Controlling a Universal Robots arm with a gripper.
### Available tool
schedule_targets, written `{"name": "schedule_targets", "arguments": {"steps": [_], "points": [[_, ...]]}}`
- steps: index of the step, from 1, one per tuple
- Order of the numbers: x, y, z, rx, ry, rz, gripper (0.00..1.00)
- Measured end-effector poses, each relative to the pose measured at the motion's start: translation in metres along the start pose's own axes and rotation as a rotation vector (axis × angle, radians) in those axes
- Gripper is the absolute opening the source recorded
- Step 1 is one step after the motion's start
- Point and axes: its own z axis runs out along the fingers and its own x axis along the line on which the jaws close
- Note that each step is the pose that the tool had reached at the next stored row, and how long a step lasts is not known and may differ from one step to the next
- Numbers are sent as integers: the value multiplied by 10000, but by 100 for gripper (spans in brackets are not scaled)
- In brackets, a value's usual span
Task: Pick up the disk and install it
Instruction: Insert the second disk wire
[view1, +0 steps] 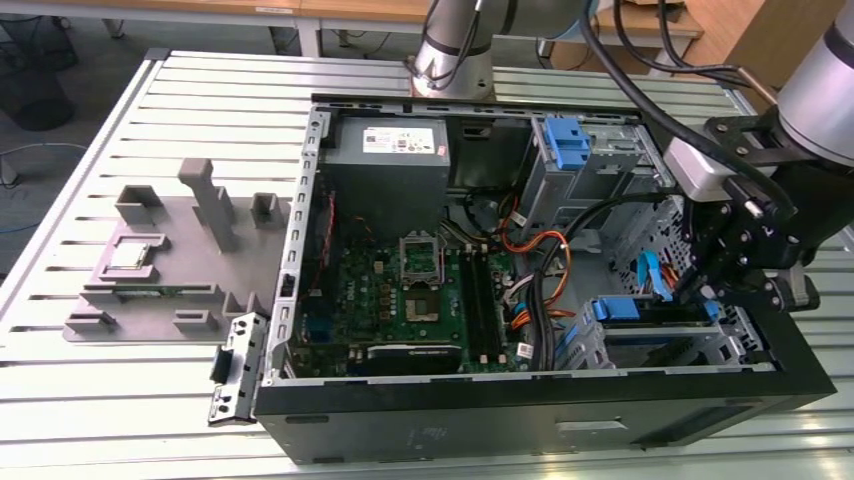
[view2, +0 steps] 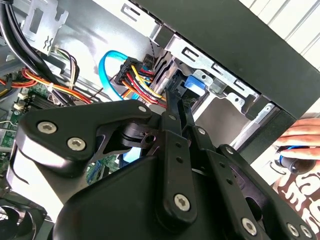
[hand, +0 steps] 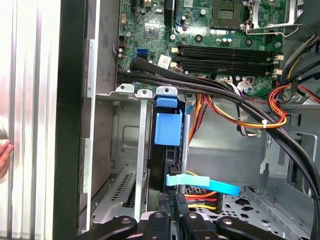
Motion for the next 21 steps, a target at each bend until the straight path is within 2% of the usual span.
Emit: {"name": "schedule_targets", "arguments": {"steps": [21], "points": [[-1,8,38,0,-7,1,16]]}}
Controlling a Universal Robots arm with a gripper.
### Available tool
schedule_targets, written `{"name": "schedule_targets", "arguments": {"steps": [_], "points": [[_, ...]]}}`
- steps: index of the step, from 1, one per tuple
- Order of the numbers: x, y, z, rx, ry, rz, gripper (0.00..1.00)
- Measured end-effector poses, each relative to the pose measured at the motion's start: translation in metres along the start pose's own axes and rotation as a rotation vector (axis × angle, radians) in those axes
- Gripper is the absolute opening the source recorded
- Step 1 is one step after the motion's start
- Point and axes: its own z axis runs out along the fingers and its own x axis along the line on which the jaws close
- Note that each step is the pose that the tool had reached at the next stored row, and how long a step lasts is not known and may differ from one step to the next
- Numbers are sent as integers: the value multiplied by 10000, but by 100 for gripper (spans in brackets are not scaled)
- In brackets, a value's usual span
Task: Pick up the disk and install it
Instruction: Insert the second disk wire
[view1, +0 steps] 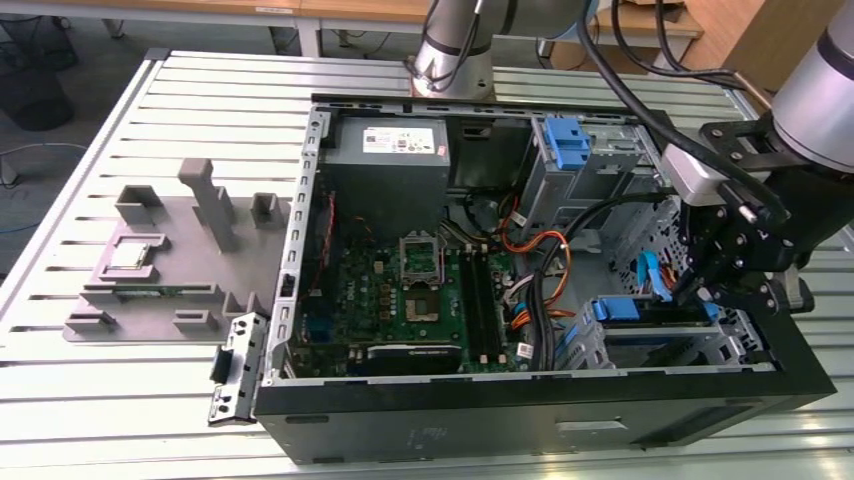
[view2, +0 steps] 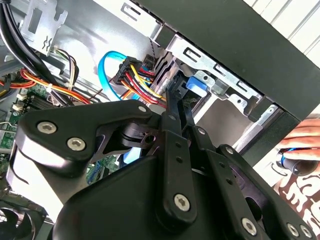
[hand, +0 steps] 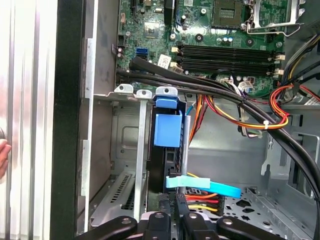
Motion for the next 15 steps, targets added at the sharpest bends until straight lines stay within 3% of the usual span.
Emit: {"name": "schedule_targets", "arguments": {"steps": [6,15], "points": [[0,-1,-7,0,5,-1,16],[-1,3,40,0,6,-2,16]]}}
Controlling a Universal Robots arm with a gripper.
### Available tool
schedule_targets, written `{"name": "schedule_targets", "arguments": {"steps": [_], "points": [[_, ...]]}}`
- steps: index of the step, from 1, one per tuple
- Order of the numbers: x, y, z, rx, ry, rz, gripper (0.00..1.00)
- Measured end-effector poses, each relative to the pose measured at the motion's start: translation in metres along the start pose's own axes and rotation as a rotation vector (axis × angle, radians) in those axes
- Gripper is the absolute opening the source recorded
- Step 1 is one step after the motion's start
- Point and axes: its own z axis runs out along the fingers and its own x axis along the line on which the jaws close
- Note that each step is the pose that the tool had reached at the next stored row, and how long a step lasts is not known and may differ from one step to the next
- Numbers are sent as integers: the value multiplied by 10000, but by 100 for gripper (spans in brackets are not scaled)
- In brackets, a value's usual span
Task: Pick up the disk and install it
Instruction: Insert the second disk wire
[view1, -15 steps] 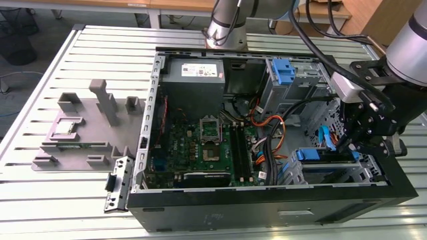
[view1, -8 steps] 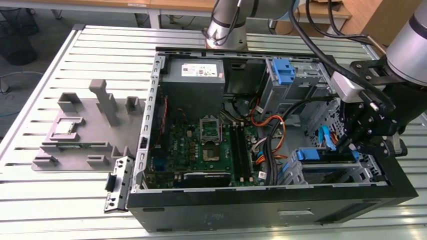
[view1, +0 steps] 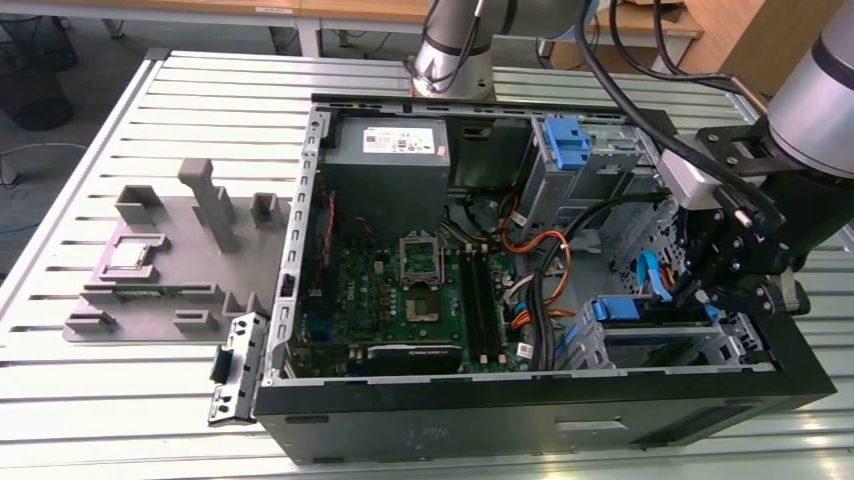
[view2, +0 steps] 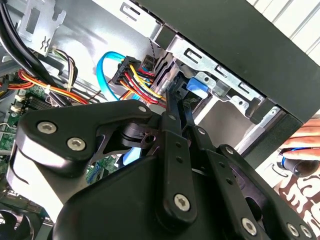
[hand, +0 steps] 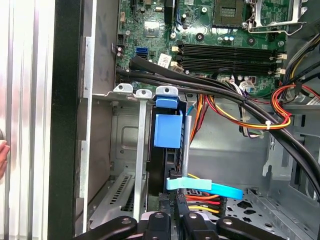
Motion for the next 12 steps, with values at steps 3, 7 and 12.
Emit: {"name": "schedule_targets", "arguments": {"steps": [3,7,12], "points": [[0,0,1,0,1,1,16],[0,0,2,0,-1,1,16],[0,1,6,0,-7,1,18]]}}
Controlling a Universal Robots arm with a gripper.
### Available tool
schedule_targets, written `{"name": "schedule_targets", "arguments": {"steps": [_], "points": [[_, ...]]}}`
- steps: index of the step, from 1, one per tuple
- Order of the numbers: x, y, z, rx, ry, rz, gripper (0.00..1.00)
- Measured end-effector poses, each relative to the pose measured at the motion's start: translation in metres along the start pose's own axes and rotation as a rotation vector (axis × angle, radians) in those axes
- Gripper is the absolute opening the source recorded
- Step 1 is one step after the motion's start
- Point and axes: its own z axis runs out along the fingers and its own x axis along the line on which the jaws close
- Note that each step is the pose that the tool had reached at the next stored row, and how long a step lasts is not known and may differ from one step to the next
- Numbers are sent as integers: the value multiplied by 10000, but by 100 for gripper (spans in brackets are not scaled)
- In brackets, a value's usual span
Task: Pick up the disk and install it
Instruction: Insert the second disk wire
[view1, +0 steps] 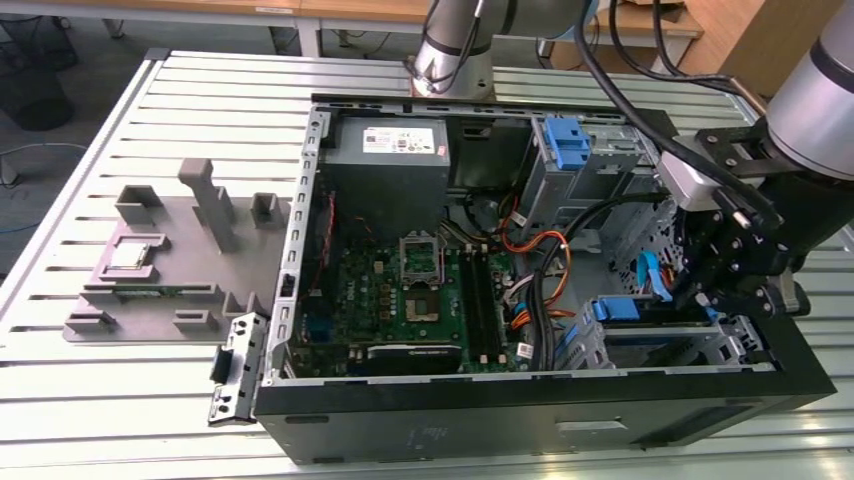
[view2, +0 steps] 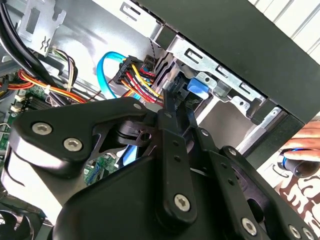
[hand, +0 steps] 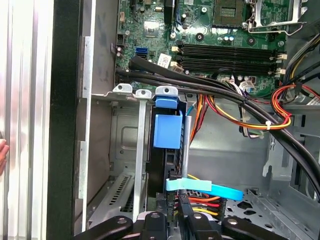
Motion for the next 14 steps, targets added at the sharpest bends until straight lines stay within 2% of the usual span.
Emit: {"name": "schedule_targets", "arguments": {"steps": [1,5,11,14], "points": [[0,0,-1,0,2,0,24],[0,-1,-12,0,9,-1,24],[2,-7,-124,0,6,0,24],[3,-9,-156,0,5,0,24]]}}
